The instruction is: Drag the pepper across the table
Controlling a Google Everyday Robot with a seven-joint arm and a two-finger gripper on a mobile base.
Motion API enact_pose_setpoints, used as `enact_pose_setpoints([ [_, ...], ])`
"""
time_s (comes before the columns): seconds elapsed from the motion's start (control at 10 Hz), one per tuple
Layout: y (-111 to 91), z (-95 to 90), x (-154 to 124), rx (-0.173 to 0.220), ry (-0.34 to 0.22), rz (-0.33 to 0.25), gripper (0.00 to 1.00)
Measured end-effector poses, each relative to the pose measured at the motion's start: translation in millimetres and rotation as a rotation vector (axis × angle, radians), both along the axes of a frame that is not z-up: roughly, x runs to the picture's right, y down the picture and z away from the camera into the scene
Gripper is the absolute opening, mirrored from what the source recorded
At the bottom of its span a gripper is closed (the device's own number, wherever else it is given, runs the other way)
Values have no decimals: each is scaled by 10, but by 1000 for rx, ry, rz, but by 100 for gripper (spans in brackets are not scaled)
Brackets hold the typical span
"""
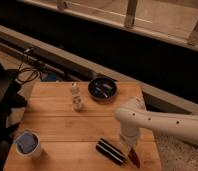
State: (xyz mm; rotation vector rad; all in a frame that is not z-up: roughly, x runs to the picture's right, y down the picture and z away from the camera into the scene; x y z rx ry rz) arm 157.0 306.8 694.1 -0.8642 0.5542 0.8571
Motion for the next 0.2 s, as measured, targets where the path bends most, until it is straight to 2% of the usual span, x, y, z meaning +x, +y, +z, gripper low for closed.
enact_pose_setpoints([
  [0.2, 13, -28, 3, 1, -2, -2, 34],
])
